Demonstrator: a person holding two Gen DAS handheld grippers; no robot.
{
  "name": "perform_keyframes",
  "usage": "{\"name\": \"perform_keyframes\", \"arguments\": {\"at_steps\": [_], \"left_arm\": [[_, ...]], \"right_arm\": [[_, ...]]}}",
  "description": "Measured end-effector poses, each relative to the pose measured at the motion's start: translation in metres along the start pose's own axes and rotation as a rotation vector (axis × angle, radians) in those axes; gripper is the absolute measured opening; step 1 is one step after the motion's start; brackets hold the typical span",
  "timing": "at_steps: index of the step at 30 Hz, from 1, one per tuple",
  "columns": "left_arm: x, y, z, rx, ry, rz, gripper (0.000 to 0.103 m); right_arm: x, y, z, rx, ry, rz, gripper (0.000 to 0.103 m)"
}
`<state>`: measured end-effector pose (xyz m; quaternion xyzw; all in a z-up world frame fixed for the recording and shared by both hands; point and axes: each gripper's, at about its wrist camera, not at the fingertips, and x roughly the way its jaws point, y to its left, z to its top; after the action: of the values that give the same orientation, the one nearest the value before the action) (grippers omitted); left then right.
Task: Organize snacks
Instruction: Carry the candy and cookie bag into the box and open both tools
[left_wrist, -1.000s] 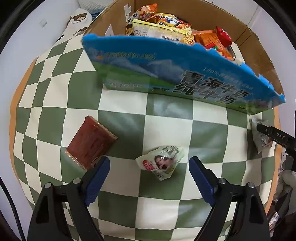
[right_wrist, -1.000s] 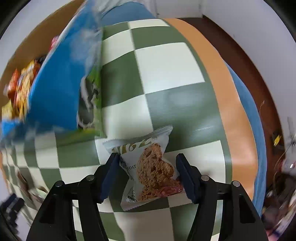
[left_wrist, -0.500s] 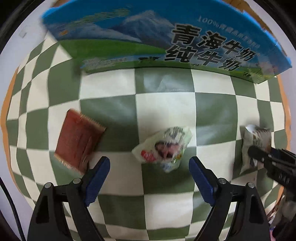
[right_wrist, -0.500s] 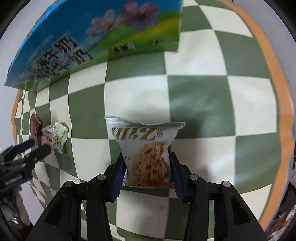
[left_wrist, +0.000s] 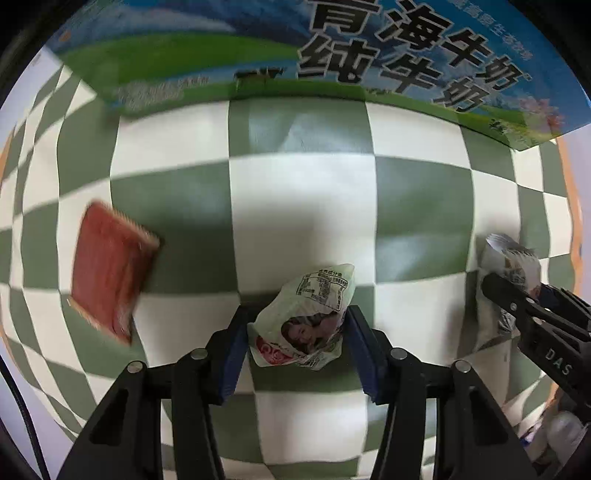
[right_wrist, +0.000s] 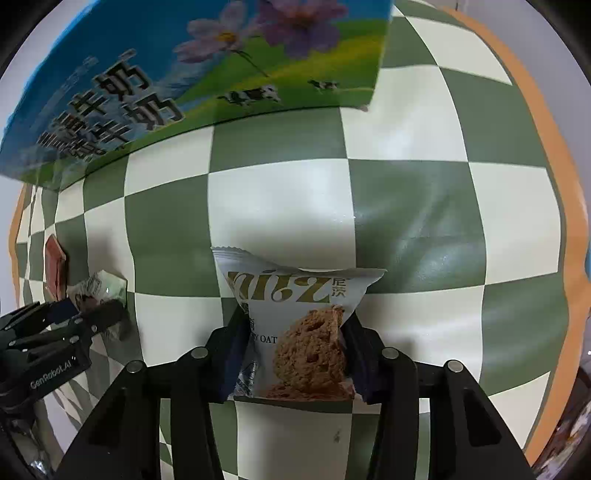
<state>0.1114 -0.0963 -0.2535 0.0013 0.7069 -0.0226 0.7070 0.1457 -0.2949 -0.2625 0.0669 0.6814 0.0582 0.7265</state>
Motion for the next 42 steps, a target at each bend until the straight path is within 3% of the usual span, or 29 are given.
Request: {"name": "perform_keyframes", "arguments": {"at_steps": [7, 13, 19, 24, 27, 33, 42], "left_arm": [[-0.018, -0.001, -0.032, -0.080, 0.024, -0.158, 0.049], [-0.081, -0.001, -0.025, -0.092, -0.086, -0.242, 0.049], [-0.149, 0.012, 0.035, -0.074, -0.220, -0.292, 0.049], [-0.184, 0.006, 0.096, -0.032, -0.277, -0.256, 0.049], [-0.180, 0.002, 0.140, -0.027, -0.264, -0.229, 0.049], [-0.142, 0.009, 0.206, -0.061, -0.175, -0.202, 0.049], [-0.094, 0.010, 0.257, -0.080, -0.075, -0.176, 0.055]], "right_arm": [[-0.018, 0.038, -0.013, -0.007, -0.011, 0.110, 0.048], [-0.060, 0.060, -0.001, -0.016, -0.053, 0.211, 0.048], [-0.126, 0.053, 0.027, -0.029, -0.161, 0.290, 0.048], [-0.174, 0.049, 0.074, -0.046, -0.272, 0.280, 0.048], [-0.180, 0.048, 0.114, -0.067, -0.310, 0.228, 0.048], [-0.161, 0.047, 0.180, -0.092, -0.285, 0.128, 0.048], [-0.104, 0.038, 0.227, -0.060, -0.193, 0.084, 0.049]]}}
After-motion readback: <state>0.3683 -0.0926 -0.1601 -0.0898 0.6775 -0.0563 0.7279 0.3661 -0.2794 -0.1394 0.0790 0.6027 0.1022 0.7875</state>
